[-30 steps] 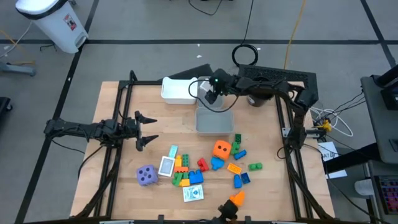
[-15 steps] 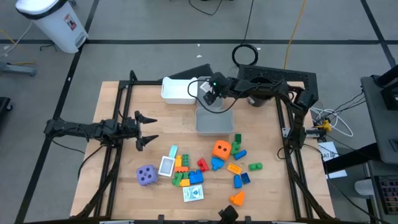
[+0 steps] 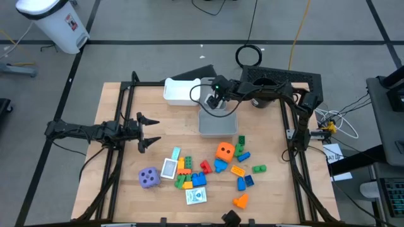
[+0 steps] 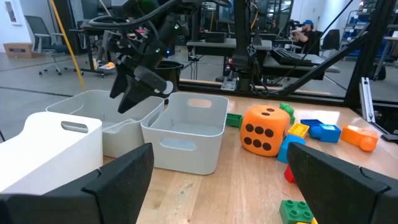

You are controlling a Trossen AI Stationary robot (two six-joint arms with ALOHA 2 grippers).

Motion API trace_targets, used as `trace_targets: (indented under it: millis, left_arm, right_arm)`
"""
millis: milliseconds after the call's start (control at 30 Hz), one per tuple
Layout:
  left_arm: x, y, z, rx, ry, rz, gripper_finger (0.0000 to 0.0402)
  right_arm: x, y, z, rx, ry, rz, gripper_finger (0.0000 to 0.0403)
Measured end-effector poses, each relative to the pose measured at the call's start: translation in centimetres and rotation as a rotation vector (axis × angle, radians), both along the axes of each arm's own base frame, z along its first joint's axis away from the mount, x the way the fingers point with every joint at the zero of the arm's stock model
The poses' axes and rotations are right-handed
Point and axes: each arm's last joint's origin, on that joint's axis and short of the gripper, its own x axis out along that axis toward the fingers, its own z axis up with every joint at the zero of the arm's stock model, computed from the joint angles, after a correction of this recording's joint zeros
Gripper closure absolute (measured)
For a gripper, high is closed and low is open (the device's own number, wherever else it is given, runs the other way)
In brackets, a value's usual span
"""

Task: Pick & Place Toys
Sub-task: Put the black playing card box into the top gray bin

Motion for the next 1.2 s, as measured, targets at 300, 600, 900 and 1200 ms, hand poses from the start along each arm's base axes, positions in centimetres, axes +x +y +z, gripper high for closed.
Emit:
trace_targets:
  millis: [300, 600, 900, 1200]
  left_arm:
    - [0.0, 0.0, 0.0, 0.0, 0.0, 0.0, 0.0027]
    - [0.0, 0.0, 0.0, 0.0, 0.0, 0.0, 0.0027]
    - [0.0, 0.0, 0.0, 0.0, 0.0, 0.0, 0.0027]
    - [0.0, 0.0, 0.0, 0.0, 0.0, 0.0, 0.0027]
  right_arm:
    - [0.4, 2.7, 2.3, -0.056, -0.006, 0.125, 0.0053]
    - [0.4, 9.8, 7.3, -0.132, -0.082, 0.344, 0.0064]
    - [0.0, 17.3, 9.3, -0.153, -0.098, 0.57, 0.0069]
    - [-5.5, 21.8, 11.7, -0.19, -0.266, 0.701, 0.0097]
